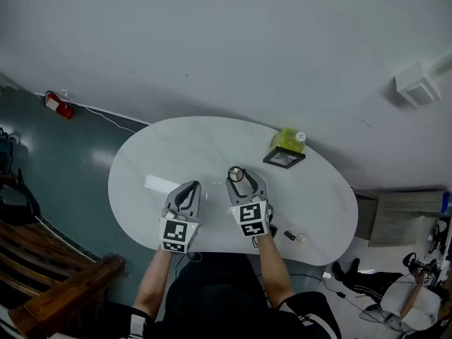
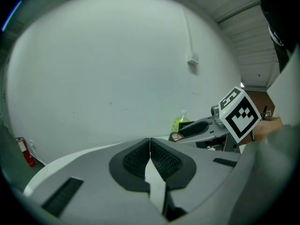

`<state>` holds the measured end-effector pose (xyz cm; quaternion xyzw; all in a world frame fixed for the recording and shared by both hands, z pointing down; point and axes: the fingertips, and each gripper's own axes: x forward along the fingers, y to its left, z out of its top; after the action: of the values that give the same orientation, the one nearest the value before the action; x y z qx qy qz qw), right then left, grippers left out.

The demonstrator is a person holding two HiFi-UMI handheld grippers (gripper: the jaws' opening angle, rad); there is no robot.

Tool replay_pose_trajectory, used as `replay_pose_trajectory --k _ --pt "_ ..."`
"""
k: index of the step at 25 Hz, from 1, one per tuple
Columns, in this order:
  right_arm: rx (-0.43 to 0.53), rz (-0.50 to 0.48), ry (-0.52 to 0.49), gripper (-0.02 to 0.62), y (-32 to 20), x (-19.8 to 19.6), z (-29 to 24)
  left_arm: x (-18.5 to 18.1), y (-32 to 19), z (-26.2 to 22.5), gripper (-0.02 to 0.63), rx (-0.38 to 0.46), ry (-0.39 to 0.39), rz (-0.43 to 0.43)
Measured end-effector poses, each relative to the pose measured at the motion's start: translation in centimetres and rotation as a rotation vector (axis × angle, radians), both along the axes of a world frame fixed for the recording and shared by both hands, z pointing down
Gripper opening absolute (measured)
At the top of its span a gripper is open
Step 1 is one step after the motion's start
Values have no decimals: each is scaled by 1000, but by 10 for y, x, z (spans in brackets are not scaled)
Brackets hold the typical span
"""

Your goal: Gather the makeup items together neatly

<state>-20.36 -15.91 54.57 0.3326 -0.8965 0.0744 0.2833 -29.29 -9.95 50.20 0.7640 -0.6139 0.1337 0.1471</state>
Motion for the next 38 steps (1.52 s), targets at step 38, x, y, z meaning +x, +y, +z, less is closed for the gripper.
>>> replay_pose_trajectory --k 38 --pt "135 504 -3 232 147 309 -78 265 90 -49 20 122 5 461"
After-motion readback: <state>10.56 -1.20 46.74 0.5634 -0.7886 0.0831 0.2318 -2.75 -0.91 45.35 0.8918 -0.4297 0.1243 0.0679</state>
